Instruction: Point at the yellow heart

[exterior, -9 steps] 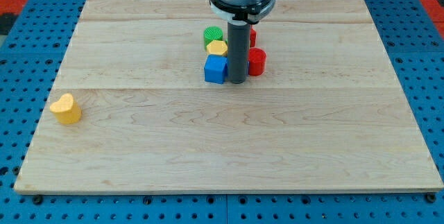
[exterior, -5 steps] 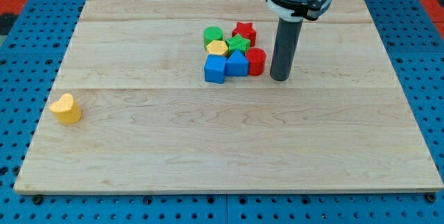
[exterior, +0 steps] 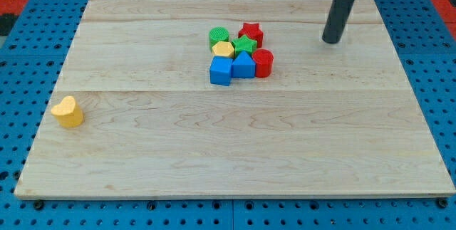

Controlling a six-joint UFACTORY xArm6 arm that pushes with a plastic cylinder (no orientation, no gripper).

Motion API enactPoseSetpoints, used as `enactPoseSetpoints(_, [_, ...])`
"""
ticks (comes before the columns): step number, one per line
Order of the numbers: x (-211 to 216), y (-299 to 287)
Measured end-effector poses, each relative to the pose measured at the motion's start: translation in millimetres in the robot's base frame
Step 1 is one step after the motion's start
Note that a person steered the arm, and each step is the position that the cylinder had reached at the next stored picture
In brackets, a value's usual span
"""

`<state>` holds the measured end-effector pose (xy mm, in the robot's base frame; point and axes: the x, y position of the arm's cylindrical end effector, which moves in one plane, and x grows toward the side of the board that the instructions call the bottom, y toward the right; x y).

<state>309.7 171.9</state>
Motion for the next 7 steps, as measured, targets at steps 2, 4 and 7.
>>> enactPoseSetpoints(2, [-56.6, -126.7])
enactPoseSetpoints(4, [58.0, -291.4])
enactPoseSetpoints(7, [224.5, -339.2])
